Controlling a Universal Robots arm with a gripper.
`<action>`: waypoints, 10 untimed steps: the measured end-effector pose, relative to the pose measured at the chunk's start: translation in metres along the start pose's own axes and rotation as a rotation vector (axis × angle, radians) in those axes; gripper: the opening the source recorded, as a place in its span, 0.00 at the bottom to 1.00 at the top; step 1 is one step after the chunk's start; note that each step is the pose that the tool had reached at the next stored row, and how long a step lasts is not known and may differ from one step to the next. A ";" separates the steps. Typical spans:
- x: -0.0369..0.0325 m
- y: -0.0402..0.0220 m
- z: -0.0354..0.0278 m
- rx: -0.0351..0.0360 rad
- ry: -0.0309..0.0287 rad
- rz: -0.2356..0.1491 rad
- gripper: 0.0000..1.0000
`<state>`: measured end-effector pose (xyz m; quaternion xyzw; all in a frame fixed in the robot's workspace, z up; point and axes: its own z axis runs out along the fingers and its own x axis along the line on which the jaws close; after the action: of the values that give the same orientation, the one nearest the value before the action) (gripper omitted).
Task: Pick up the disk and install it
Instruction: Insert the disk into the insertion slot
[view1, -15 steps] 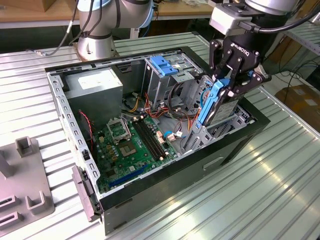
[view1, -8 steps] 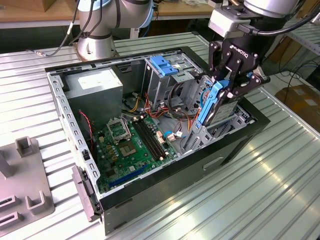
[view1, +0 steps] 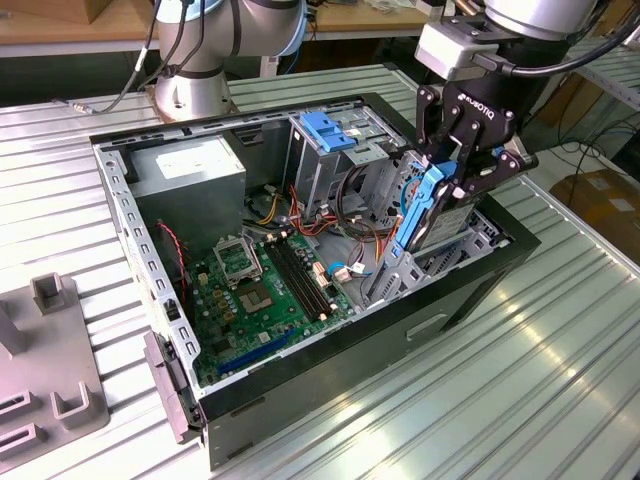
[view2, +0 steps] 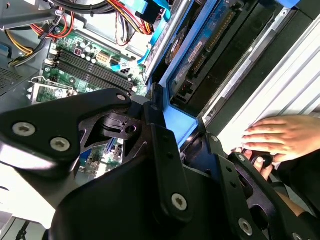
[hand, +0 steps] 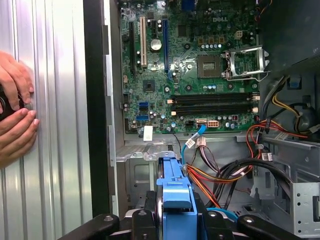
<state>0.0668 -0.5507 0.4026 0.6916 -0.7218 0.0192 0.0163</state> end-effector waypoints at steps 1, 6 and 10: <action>0.0000 0.0000 0.0003 0.0000 0.0000 0.000 0.37; 0.0000 0.0000 0.0007 0.0000 0.0000 0.000 0.37; -0.0001 0.0000 0.0012 0.0000 -0.0001 0.000 0.37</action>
<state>0.0668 -0.5507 0.4014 0.6916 -0.7218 0.0191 0.0162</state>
